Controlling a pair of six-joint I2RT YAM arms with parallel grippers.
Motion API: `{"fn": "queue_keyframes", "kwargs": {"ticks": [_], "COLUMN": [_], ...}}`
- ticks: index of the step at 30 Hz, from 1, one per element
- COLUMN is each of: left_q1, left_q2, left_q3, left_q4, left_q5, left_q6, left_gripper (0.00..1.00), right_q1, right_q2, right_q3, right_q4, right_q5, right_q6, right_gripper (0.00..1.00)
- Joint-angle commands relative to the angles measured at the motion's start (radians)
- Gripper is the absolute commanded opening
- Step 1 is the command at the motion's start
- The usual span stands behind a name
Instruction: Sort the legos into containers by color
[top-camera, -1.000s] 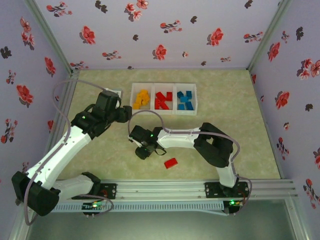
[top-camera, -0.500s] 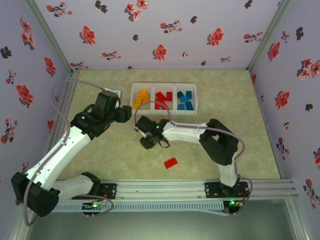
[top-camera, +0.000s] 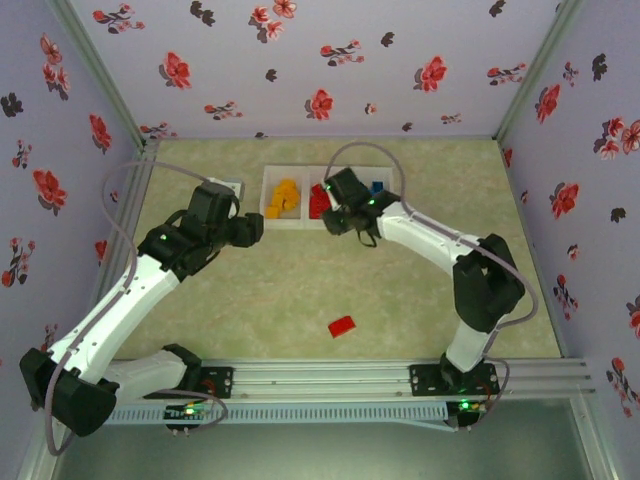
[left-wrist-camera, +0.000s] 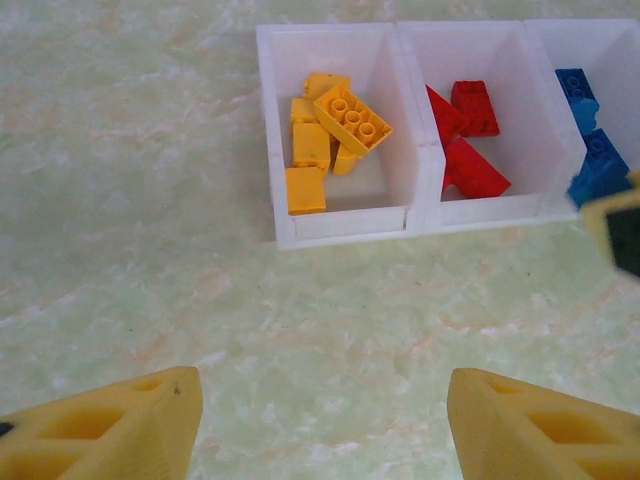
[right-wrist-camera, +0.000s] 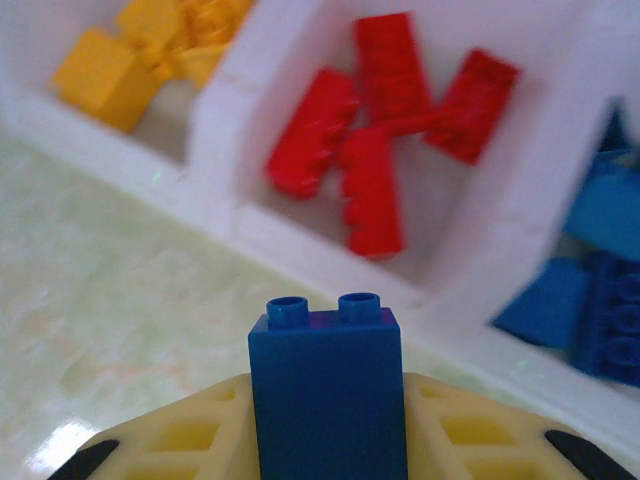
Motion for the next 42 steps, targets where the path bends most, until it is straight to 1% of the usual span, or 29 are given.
{"fn": "queue_keyframes", "kwargs": {"ticks": [1, 5, 9, 13, 16, 20, 22, 33, 35, 37, 38, 39, 40, 42], "left_q1": [0.007, 0.008, 0.008, 0.008, 0.008, 0.008, 0.007, 0.006, 0.005, 0.003, -0.001, -0.006, -0.014, -0.036], "left_q2": [-0.004, -0.004, 0.000, 0.012, 0.023, 0.024, 0.026, 0.051, 0.061, 0.072, 0.076, 0.080, 0.081, 0.085], "left_q3": [0.001, 0.004, 0.002, -0.006, -0.001, -0.001, -0.003, 0.004, 0.005, 0.002, -0.004, -0.014, -0.026, -0.049], "left_q4": [-0.018, -0.024, -0.019, -0.007, -0.021, -0.028, -0.028, -0.037, -0.037, -0.034, -0.029, -0.021, -0.011, 0.008], "left_q5": [0.024, 0.027, 0.039, 0.081, 0.084, 0.092, 0.100, 0.119, 0.124, 0.133, 0.143, 0.156, 0.161, 0.166], "left_q6": [0.012, 0.015, 0.011, 0.000, -0.002, -0.010, -0.014, -0.019, -0.021, -0.030, -0.036, -0.043, -0.052, -0.069], "left_gripper": [0.66, 0.66, 0.67, 0.66, 0.67, 0.66, 0.66, 0.66, 0.66, 0.66, 0.66, 0.65, 0.65, 0.65], "right_q1": [-0.083, -0.171, -0.225, -0.276, -0.307, -0.335, -0.349, -0.352, -0.351, -0.351, -0.351, -0.351, -0.351, -0.352], "right_q2": [-0.027, -0.018, 0.021, 0.077, 0.123, 0.194, 0.226, 0.309, 0.317, 0.326, 0.330, 0.336, 0.338, 0.339], "right_q3": [0.062, 0.101, 0.173, 0.261, 0.316, 0.388, 0.409, 0.429, 0.429, 0.434, 0.438, 0.445, 0.449, 0.452], "right_q4": [-0.027, 0.007, -0.002, -0.018, -0.027, -0.052, -0.049, -0.046, -0.046, -0.047, -0.050, -0.056, -0.061, -0.065], "right_q5": [0.002, -0.063, -0.056, -0.055, -0.046, -0.045, -0.073, -0.102, -0.105, -0.108, -0.107, -0.105, -0.103, -0.099], "right_q6": [0.006, 0.014, -0.003, -0.003, -0.004, -0.009, 0.000, 0.009, 0.009, 0.012, 0.014, 0.014, 0.016, 0.015], "right_gripper": [0.33, 0.33, 0.33, 0.33, 0.33, 0.33, 0.33, 0.34, 0.36, 0.41, 0.46, 0.53, 0.58, 0.63]}}
